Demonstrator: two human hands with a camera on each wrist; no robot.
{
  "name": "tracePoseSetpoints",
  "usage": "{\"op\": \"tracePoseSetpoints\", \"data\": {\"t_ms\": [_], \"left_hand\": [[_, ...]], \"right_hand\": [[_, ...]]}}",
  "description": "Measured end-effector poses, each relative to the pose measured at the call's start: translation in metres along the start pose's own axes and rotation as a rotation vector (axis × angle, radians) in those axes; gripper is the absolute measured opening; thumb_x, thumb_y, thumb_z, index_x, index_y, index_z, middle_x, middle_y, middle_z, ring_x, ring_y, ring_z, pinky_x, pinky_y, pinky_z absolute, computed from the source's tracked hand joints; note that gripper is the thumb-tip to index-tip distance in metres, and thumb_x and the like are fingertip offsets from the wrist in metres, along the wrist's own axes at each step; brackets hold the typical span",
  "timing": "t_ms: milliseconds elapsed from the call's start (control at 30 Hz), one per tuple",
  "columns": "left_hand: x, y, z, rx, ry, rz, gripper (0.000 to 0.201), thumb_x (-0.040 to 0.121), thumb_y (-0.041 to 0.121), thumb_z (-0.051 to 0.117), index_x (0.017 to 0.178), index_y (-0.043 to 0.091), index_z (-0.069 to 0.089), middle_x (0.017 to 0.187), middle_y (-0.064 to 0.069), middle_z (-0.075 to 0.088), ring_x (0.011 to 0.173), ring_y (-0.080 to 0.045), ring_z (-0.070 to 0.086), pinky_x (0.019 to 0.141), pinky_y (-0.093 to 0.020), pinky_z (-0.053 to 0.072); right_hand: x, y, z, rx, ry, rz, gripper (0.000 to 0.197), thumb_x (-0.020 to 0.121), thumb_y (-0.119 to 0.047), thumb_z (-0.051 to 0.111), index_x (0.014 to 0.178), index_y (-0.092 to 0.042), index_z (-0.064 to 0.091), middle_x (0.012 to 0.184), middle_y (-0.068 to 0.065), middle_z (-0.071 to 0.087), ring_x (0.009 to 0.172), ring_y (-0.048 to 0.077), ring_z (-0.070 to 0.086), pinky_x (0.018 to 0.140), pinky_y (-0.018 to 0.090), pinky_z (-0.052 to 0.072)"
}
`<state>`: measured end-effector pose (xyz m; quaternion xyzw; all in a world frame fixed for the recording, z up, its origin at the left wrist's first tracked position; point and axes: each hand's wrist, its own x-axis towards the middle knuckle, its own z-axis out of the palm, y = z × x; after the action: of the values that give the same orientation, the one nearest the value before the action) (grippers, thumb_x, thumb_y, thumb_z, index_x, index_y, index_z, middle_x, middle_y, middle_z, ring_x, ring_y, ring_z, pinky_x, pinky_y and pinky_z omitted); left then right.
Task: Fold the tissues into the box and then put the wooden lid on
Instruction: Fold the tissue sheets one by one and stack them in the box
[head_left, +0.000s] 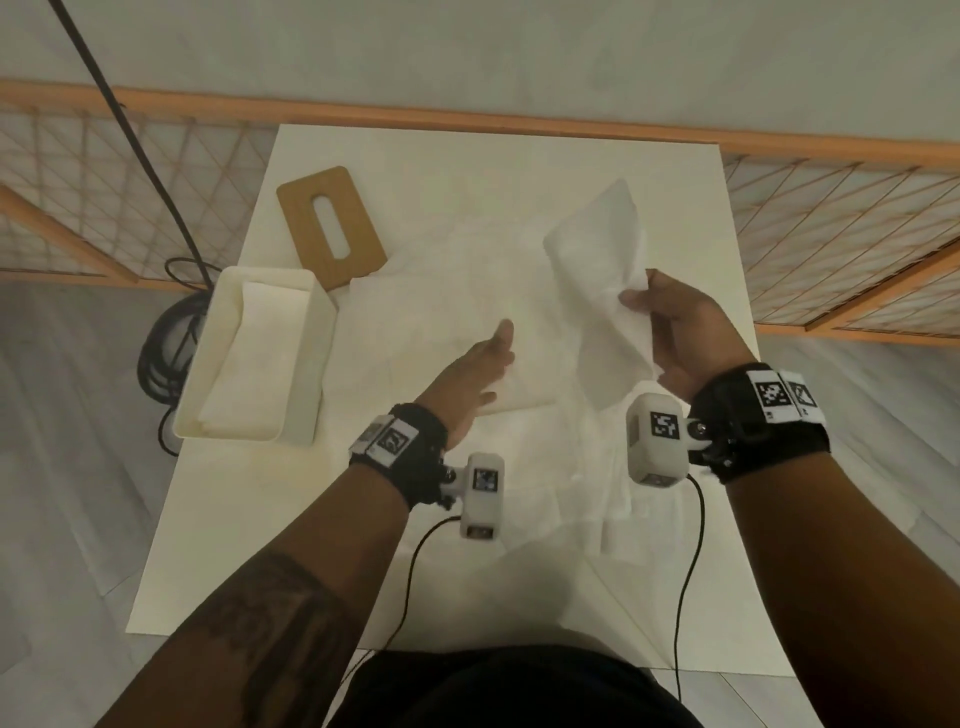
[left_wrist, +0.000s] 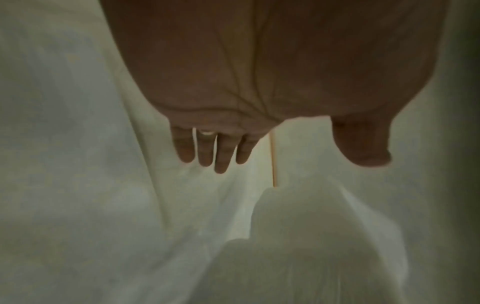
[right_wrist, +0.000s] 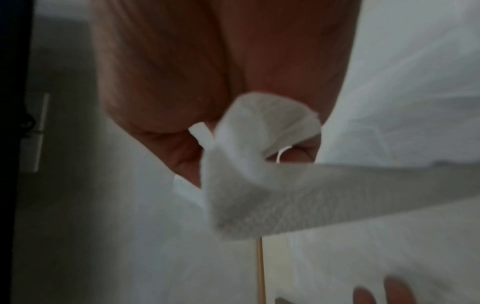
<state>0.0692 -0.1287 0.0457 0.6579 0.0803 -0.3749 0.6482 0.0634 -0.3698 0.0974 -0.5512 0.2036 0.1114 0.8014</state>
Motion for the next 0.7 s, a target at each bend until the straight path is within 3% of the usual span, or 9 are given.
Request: {"op": "tracePoseSetpoints", "data": {"t_ms": [100,167,267,333,433,533,700], "left_hand": [[0.004,0.006,0.004,-0.292,-0.091,-0.120,0.109,0.074,0.085,0.051,0.157,0.016,0.031,0.159,-0.006,0.040,0.150,-0.022,0.030,0.122,-0.046,0.025],[0.002,0.000,0.006,-0.373,-0.142,-0.121,0.097,0.075,0.074,0.057,0.151,0.016,0.042,0.152,-0.006,0.050,0.144,-0.023,0.041,0.118,-0.046,0.030],[-0.001,-0.011,0.010,-0.548,-0.148,-0.031,0.057,0.085,0.049,0.067,0.129,0.013,0.065,0.130,-0.010,0.065,0.123,-0.032,0.057,0.111,-0.049,0.041],[-0.005,-0.015,0.004,-0.635,-0.087,0.043,0.058,0.088,0.028,0.073,0.138,0.002,0.058,0.138,-0.020,0.059,0.129,-0.039,0.056,0.112,-0.054,0.042],[-0.018,-0.009,-0.018,-0.502,0.046,0.115,0.046,0.091,0.010,0.069,0.134,0.000,0.059,0.123,-0.017,0.070,0.109,-0.032,0.069,0.089,-0.044,0.058],[-0.031,-0.006,-0.046,-0.273,0.133,0.196,0.024,0.094,0.004,0.063,0.115,0.010,0.071,0.110,-0.010,0.076,0.101,-0.027,0.071,0.090,-0.042,0.056],[-0.042,-0.005,-0.080,-0.035,0.206,0.254,0.026,0.096,0.004,0.064,0.101,0.024,0.079,0.102,-0.009,0.078,0.099,-0.030,0.074,0.087,-0.044,0.059]], "right_hand": [[-0.009,0.005,0.004,0.118,-0.086,0.083,0.052,0.089,-0.008,0.054,0.138,0.008,0.045,0.131,0.023,0.053,0.117,0.039,0.050,0.109,0.054,0.035],[-0.014,0.007,0.009,0.173,-0.135,0.132,0.060,0.090,-0.009,0.053,0.147,0.005,0.041,0.135,0.023,0.051,0.119,0.040,0.049,0.110,0.054,0.035],[-0.020,0.010,0.016,0.212,-0.201,0.157,0.053,0.093,-0.006,0.046,0.145,0.004,0.046,0.132,0.024,0.059,0.117,0.040,0.059,0.101,0.048,0.050],[-0.018,0.014,0.017,0.164,-0.197,0.143,0.050,0.093,-0.005,0.047,0.141,0.006,0.051,0.123,0.020,0.067,0.111,0.035,0.067,0.092,0.042,0.055],[-0.012,0.022,0.011,0.025,-0.193,0.136,0.046,0.096,-0.004,0.048,0.140,0.006,0.052,0.128,0.020,0.066,0.114,0.032,0.067,0.096,0.041,0.054],[-0.006,0.031,0.002,-0.163,-0.158,0.148,0.039,0.097,-0.005,0.058,0.134,0.003,0.057,0.132,0.024,0.065,0.118,0.037,0.064,0.104,0.045,0.050],[0.000,0.043,-0.002,-0.406,-0.176,0.144,0.031,0.083,-0.021,0.081,0.109,-0.010,0.070,0.117,0.026,0.071,0.104,0.048,0.063,0.104,0.055,0.046]]}}
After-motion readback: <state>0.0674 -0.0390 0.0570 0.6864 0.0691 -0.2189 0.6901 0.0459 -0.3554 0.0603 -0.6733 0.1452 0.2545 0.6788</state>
